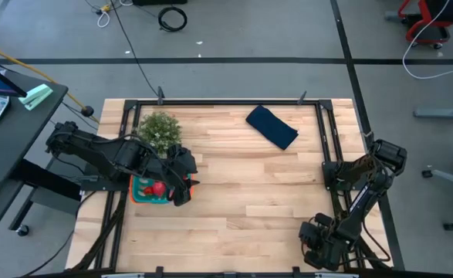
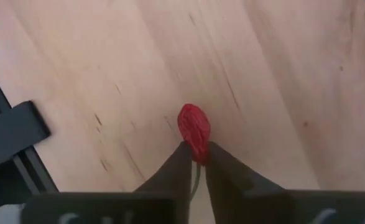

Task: Pick and placing Produce into tupperware
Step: Put the red cherry into the green basket

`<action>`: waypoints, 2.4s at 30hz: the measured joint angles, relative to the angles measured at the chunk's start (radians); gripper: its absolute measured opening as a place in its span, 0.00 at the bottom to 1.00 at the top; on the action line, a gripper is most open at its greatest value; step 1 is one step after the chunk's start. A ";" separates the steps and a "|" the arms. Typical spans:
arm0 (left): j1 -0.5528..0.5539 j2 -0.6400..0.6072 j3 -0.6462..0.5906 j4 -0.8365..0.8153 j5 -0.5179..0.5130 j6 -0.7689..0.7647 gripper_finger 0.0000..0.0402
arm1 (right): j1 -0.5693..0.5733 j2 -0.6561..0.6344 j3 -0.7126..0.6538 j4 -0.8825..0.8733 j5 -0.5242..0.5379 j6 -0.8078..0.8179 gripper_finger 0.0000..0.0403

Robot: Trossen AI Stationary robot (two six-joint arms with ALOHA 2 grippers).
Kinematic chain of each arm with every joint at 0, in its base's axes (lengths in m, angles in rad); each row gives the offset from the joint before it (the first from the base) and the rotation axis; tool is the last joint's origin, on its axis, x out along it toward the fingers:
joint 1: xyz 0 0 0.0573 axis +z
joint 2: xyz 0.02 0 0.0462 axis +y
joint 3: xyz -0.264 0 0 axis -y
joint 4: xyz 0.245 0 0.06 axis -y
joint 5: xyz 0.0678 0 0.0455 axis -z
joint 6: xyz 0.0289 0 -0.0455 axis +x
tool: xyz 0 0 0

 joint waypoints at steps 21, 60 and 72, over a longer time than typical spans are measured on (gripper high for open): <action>0.089 -0.001 0.000 0.047 0.000 0.000 0.41 | -0.364 0.006 0.025 0.259 0.769 -0.441 0.03; 0.445 -0.182 0.002 -0.143 -0.109 0.184 0.19 | -0.935 0.683 0.938 0.734 0.155 -1.364 0.05; 0.444 -0.175 0.000 -0.190 -0.108 0.149 0.17 | -0.972 0.678 0.956 0.593 0.032 -1.353 0.19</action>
